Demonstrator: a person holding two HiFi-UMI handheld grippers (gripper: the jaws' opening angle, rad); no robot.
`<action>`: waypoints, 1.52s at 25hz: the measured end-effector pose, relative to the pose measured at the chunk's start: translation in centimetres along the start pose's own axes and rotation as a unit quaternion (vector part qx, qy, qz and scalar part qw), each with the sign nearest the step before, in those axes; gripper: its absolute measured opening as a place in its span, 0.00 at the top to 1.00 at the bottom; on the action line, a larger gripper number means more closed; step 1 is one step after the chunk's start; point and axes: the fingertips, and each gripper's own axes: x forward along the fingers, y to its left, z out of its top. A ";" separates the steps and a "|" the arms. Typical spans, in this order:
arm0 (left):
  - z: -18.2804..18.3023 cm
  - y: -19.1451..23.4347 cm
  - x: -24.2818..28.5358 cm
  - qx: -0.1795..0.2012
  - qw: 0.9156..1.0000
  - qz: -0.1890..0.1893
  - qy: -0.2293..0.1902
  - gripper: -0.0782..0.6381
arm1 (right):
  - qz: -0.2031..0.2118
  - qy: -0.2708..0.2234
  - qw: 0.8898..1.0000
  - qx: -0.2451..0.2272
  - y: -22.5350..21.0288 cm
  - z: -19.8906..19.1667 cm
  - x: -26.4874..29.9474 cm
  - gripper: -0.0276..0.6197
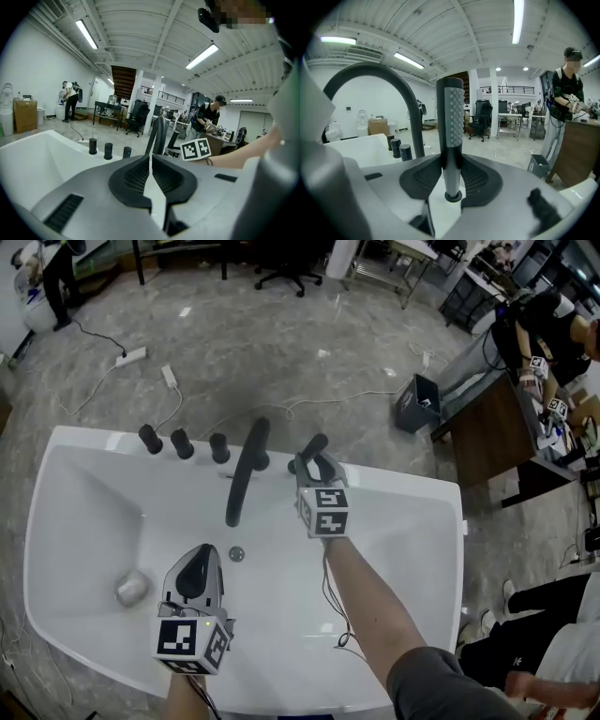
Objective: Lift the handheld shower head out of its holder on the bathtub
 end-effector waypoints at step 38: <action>4.4 -14.1 -34.3 0.019 0.995 -0.024 -0.096 0.85 | 0.058 -0.160 0.984 -0.048 12.4 14.6 -45.4 0.75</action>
